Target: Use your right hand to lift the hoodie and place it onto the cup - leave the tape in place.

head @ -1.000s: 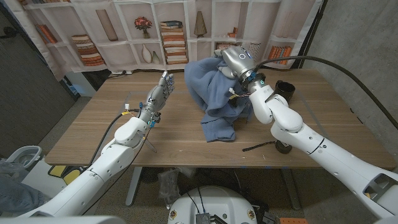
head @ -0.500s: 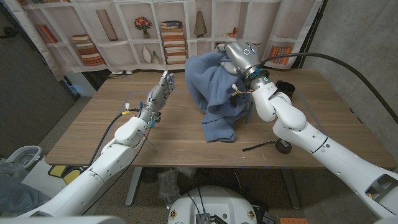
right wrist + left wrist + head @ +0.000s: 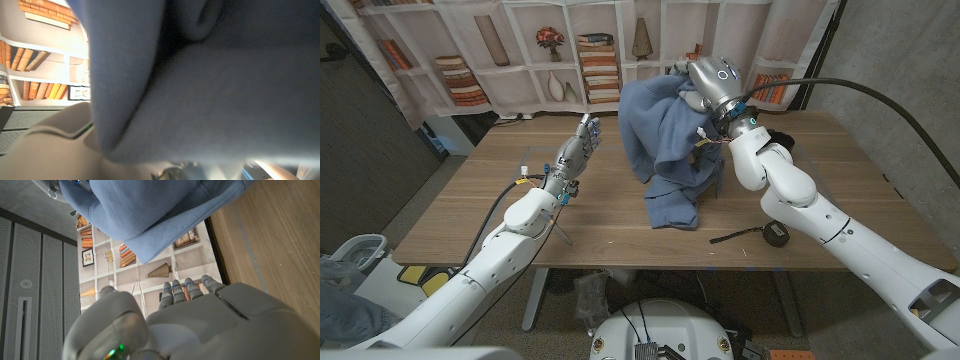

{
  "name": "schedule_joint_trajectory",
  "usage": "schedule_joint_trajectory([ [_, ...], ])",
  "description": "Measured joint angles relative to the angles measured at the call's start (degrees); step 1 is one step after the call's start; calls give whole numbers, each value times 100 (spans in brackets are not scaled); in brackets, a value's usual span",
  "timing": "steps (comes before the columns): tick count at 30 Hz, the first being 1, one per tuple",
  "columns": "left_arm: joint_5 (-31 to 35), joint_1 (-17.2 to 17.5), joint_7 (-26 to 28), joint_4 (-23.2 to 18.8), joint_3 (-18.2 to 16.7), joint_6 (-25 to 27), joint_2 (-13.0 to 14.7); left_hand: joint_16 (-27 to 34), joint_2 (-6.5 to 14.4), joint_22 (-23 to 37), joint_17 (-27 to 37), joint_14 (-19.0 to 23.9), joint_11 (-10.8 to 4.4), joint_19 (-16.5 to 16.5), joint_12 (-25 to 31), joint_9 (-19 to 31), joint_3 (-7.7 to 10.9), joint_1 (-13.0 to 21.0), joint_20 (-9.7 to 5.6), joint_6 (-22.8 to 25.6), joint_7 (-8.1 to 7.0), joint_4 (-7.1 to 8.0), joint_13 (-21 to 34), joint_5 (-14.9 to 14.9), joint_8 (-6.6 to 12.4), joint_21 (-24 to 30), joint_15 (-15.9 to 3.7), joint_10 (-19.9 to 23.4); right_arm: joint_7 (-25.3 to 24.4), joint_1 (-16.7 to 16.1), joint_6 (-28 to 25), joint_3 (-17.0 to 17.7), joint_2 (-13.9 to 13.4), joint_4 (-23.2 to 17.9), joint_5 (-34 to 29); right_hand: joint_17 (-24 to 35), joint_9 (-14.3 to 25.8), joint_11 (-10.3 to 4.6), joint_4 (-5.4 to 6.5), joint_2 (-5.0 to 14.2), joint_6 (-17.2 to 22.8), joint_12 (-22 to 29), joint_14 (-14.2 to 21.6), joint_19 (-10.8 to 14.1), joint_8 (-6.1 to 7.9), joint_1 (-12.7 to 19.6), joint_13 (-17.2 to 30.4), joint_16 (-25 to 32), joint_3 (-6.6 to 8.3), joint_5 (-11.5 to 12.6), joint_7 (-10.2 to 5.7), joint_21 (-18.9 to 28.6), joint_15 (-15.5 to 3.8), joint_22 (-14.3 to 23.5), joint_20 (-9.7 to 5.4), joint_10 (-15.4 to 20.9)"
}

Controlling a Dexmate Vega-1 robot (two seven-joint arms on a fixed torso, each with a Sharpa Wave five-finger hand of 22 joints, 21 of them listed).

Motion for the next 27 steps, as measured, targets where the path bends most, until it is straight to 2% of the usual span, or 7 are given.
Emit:
schedule_joint_trajectory([
  [12, 0, 5, 12, -17, -13, 3, 10, 0, 6, 0, 0, 0, 21, 0, 0, 0, 0, 6, 0, 21, 21, 0, 0, 0, 0, 0, 0, -21, -2, -46, -123, 114, -40, -109, 6, -1, 9, 1, 0, 0, 0, -36, 9, 0, 0, 0, 23, 0, 0, -5, 0, 0, 10, -53, 0, 41],
  [27, -6, -70, -23, 68, 19, 31, -29, 0, 6, 0, 0, 0, 21, 0, 0, 0, -23, 6, 1, 20, 21, 24, 0, 0, 0, 0, 0, -21, -60, -258, -253, 349, -162, -241, 17, 28, 8, 22, 0, 0, 0, -133, 9, 21, 0, 0, 80, -1, -1, -22, 0, 22, 11, -120, -21, 61],
])
